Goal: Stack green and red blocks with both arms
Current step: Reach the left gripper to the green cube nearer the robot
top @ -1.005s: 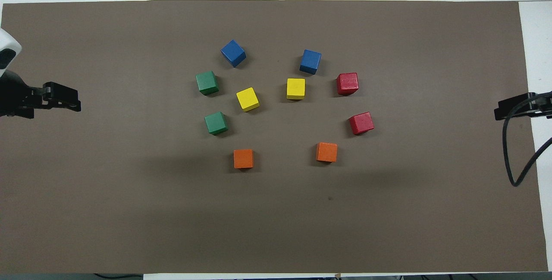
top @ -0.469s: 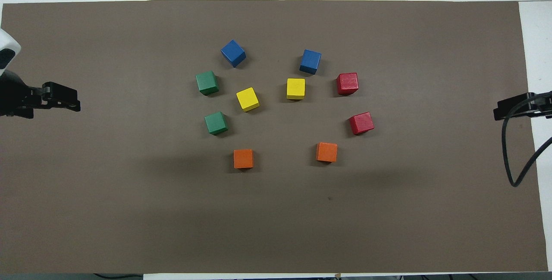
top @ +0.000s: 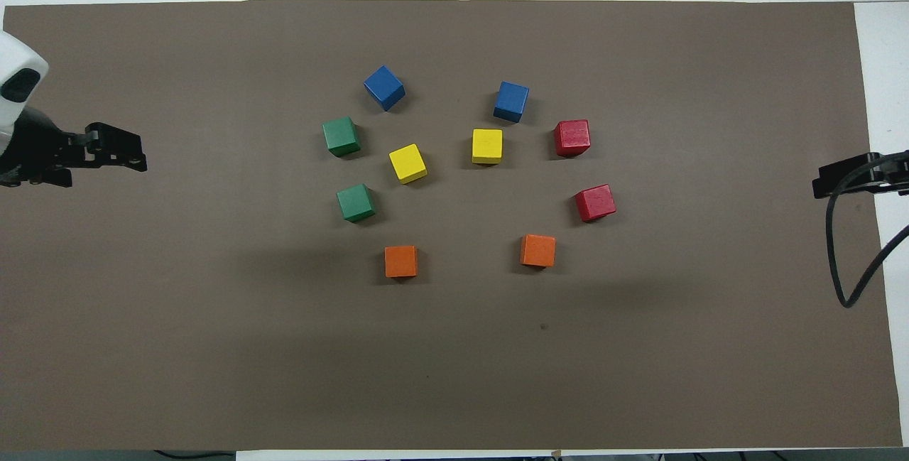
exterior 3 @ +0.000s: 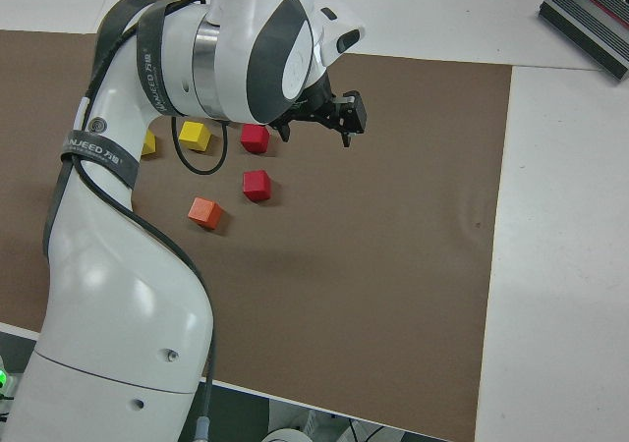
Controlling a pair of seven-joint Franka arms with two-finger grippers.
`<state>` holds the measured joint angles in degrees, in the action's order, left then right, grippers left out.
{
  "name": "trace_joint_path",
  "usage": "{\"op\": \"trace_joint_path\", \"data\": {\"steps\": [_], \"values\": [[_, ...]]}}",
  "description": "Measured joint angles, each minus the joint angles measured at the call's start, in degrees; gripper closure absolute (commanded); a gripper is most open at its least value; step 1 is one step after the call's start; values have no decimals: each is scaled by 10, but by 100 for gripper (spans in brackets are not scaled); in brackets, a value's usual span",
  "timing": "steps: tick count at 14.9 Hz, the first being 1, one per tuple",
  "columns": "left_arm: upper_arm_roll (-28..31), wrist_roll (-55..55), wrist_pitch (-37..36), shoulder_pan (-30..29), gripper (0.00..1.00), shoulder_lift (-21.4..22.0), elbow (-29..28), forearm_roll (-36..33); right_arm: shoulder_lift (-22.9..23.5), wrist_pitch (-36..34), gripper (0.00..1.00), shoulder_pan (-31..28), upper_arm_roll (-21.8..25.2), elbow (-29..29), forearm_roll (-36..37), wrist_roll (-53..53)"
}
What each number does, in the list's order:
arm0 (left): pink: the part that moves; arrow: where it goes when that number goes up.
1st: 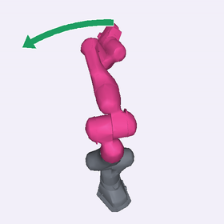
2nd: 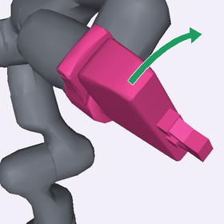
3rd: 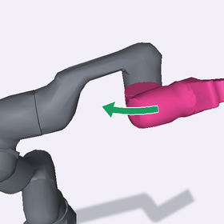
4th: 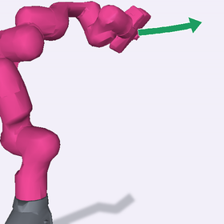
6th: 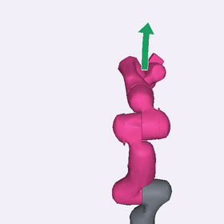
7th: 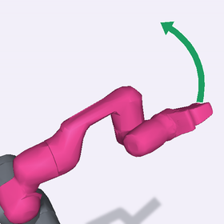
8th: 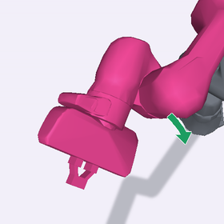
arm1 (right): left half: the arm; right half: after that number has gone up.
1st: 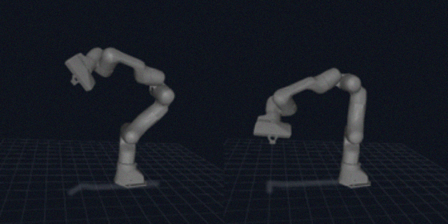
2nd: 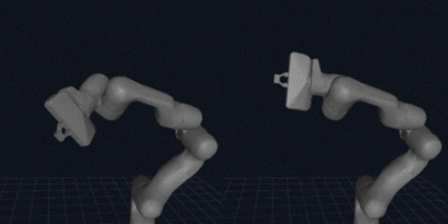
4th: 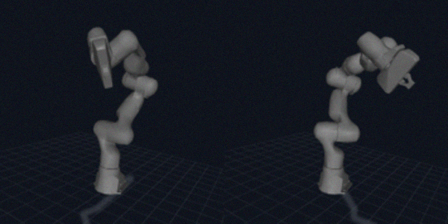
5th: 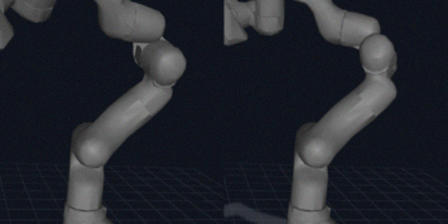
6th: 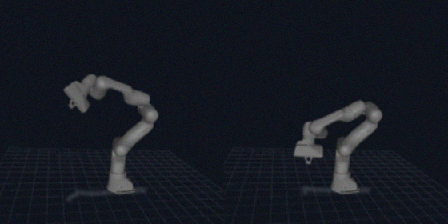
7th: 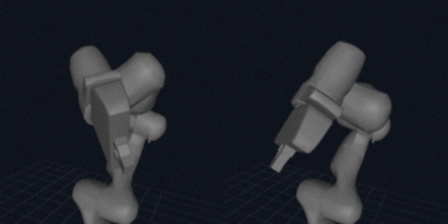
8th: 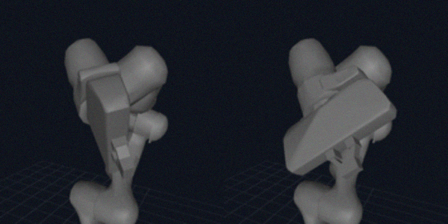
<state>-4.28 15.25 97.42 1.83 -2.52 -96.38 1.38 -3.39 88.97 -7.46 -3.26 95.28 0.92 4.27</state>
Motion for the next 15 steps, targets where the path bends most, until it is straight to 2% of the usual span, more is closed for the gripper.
{"op": "trace_joint_path", "data": {"steps": [5,10,15], "values": [[-6,135,82,105,0,-63,-16,0,0,0,0,0,0,0,0,0],[-6,201,160,141,0,-87,-69,0,-1,0,0,0,0,3,0,0],[-6,242,206,156,0,-110,-89,0,-3,31,0,1,0,34,0,0]]}}
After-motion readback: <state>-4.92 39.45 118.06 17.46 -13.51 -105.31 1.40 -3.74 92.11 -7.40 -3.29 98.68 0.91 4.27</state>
